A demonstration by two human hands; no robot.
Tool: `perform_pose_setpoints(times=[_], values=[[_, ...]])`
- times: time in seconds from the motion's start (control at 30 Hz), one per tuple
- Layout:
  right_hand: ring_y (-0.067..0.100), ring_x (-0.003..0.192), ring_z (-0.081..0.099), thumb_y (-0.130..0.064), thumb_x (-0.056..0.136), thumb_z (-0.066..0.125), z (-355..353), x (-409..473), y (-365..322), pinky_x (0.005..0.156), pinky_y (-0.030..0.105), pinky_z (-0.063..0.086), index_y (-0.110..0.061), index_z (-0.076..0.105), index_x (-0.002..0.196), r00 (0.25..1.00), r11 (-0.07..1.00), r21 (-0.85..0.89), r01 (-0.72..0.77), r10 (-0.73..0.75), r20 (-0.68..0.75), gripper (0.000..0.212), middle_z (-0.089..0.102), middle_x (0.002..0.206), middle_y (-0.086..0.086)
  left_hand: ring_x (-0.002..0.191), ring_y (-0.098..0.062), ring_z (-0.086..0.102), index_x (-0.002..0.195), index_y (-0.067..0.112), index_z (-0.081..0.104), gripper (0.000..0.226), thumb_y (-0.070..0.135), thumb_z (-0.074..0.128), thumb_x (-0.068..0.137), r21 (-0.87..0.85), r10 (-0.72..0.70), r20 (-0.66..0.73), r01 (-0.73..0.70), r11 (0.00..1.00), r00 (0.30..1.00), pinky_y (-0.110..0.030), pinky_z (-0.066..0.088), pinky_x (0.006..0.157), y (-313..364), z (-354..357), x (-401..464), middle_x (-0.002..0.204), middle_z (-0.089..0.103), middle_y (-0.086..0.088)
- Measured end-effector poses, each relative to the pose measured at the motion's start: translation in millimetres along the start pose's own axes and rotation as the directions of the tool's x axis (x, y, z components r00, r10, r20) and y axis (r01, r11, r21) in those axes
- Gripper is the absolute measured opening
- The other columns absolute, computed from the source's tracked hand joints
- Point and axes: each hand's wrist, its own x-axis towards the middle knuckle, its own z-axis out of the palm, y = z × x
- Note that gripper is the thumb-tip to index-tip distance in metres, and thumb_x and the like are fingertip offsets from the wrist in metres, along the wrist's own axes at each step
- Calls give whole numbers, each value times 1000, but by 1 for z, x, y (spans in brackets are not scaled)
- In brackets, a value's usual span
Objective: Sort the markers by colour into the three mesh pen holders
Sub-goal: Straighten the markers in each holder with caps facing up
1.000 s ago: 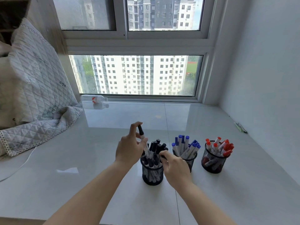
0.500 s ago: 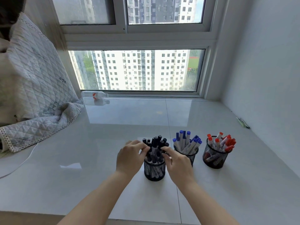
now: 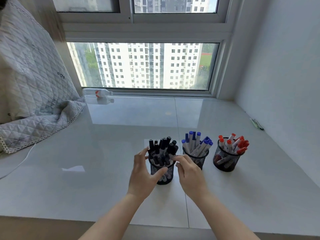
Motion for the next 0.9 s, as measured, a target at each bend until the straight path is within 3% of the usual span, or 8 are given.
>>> perform_pose_setpoints(times=[0.13, 0.23, 0.33, 0.5, 0.6, 0.7, 0.8, 0.9], values=[[14, 94, 65, -3, 93, 45, -4, -2, 2, 77, 26, 50, -10, 63, 110, 1000, 999, 34, -12, 11, 23, 26, 63, 111, -3, 118, -2, 39, 142, 34, 14, 101, 38, 80, 65, -38, -61, 18, 62, 997, 998, -26, 39, 94, -1, 11, 1, 132, 32, 17], [12, 88, 65, 0, 92, 44, -8, -2, 4, 74, 24, 49, -12, 64, 107, 997, 993, 91, -79, 78, 12, 28, 64, 103, -3, 125, -7, 37, 144, 33, 9, 109, 38, 82, 63, -72, -116, 29, 118, 990, 993, -29, 37, 100, -1, 15, 6, 141, 33, 11], [9, 85, 63, 1, 91, 45, -11, -1, 9, 76, 19, 48, -12, 66, 102, 990, 981, 131, -140, 141, 7, 27, 66, 98, -3, 119, -7, 42, 140, 41, 10, 112, 43, 84, 55, -115, -166, 48, 170, 979, 985, -27, 38, 93, 1, 19, 10, 133, 40, 15], [7, 82, 59, -1, 87, 53, -15, -2, 18, 73, 14, 47, -14, 66, 94, 979, 980, 132, -148, 164, -121, 20, 64, 89, -7, 107, -10, 53, 128, 39, 29, 93, 40, 84, 53, -210, -241, 40, 244, 947, 970, -28, 43, 87, 3, 28, 17, 115, 55, 15], [15, 83, 54, -2, 82, 59, -16, -1, 26, 73, 27, 48, -15, 59, 97, 925, 967, 149, -205, 241, -294, 19, 53, 90, -5, 102, -11, 57, 111, 33, 44, 71, 39, 83, 53, -203, -267, 33, 268, 942, 963, -24, 43, 79, 2, 30, 20, 105, 60, 12], [19, 99, 46, -11, 77, 70, -14, 0, 35, 88, 33, 43, -11, 50, 111, 842, 925, 182, -333, 378, -386, 40, 43, 102, -2, 97, -8, 59, 106, 32, 47, 67, 40, 83, 51, -197, -273, 31, 274, 941, 961, -24, 45, 77, 0, 28, 21, 102, 62, 10], [20, 120, 36, -24, 72, 76, -7, 3, 44, 104, 35, 34, -9, 37, 131, 827, 863, 225, -453, 501, -256, 72, 38, 126, 5, 94, -3, 59, 99, 40, 47, 61, 41, 82, 50, -188, -272, 26, 272, 944, 962, -20, 45, 74, 0, 24, 19, 98, 63, 14], [20, 123, 38, -27, 68, 79, -1, 12, 52, 105, 37, 35, -14, 31, 137, 811, 810, 312, -496, 561, -168, 86, 39, 132, 5, 91, 1, 60, 99, 40, 48, 60, 42, 81, 49, -198, -276, 26, 276, 941, 961, -16, 44, 70, -1, 20, 17, 96, 65, 15]])
